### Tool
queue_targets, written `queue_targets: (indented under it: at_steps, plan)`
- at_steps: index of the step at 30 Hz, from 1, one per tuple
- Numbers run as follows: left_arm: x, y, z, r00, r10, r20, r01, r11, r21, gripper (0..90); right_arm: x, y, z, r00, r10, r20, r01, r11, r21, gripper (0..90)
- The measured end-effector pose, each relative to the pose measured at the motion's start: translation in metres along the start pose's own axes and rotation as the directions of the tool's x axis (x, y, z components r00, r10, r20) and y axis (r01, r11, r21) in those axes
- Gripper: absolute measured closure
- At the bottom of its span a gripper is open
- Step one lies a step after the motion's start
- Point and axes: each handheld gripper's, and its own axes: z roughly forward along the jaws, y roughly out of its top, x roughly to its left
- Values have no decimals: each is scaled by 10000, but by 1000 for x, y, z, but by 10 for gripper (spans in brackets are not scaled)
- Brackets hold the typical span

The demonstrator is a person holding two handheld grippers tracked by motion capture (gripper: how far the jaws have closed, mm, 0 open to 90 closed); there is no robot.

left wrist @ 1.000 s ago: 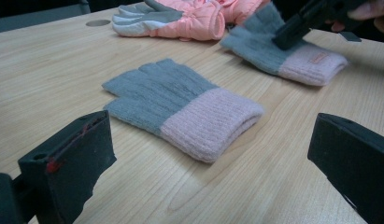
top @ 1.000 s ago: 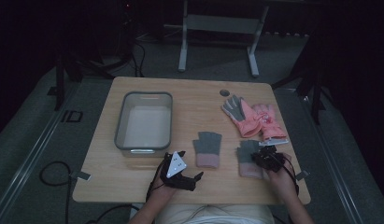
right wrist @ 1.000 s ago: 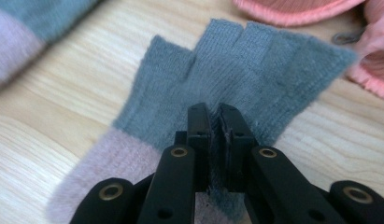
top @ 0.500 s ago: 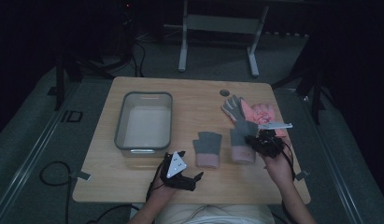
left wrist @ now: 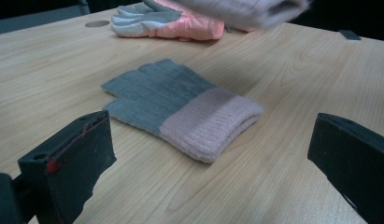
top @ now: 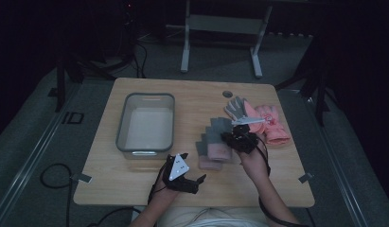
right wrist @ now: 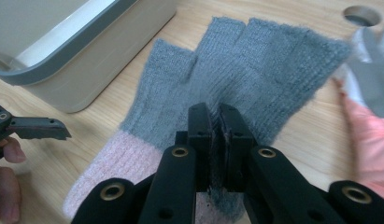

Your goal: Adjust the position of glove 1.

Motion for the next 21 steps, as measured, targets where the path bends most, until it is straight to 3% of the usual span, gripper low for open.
queue_targets:
  at_steps: [5, 10, 21]
  plan:
    - [0, 0, 0, 10000, -33, 53, 33, 10000, -43, 0, 8, -3, 16, 9993, 243, -280, -238, 9996, 155, 847]
    - [1, 0, 0, 9999, -60, 96, 61, 9999, -84, 0, 14, -8, 31, 9994, 152, -321, -135, 9986, 517, 847]
    - [0, 0, 0, 9999, -94, 83, 95, 9999, -88, 0, 7, -26, 56, 9985, 376, -398, -321, 9909, 1310, 845]
